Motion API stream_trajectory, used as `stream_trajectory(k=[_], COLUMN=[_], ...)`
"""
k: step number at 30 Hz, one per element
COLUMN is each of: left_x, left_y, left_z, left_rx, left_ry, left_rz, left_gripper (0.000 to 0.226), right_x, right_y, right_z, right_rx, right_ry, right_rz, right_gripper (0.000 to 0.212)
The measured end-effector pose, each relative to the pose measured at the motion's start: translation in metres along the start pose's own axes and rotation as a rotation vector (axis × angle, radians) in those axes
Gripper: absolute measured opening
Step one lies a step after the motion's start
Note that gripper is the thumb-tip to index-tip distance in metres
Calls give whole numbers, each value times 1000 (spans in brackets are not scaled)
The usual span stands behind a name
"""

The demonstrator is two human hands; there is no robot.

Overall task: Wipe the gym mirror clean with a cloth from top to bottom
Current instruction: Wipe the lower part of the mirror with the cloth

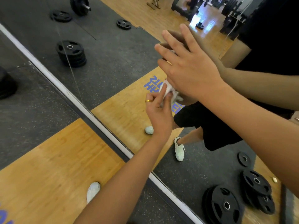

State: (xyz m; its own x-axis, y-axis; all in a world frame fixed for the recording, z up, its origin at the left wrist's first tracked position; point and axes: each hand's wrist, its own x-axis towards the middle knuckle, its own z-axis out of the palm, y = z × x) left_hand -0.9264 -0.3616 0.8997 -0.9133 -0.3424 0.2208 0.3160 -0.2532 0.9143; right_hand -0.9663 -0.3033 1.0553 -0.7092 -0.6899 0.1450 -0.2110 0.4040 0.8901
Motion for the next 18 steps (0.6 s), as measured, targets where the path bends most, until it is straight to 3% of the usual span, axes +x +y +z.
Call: stream_trajectory(k=[5,9,12,18], left_x=[12,2,-1,-10], left_y=[-19,9,5,-12], left_z=[-11,2,3,-14], left_rx=[-34,-51,15,-22], left_ry=[214,41,26,153], left_rz=[-299,-84,-10,-357], left_gripper=[33,35,36,35], right_x=[0,-2,-3,0], right_y=[-2,-1,0,1], right_z=[0,3,3,-1], right_rx=[18,32,20,-18], right_ry=[-11,-16,-37,-31], right_rz=[8,9,-4,-6], right_gripper=[38,38,35,43])
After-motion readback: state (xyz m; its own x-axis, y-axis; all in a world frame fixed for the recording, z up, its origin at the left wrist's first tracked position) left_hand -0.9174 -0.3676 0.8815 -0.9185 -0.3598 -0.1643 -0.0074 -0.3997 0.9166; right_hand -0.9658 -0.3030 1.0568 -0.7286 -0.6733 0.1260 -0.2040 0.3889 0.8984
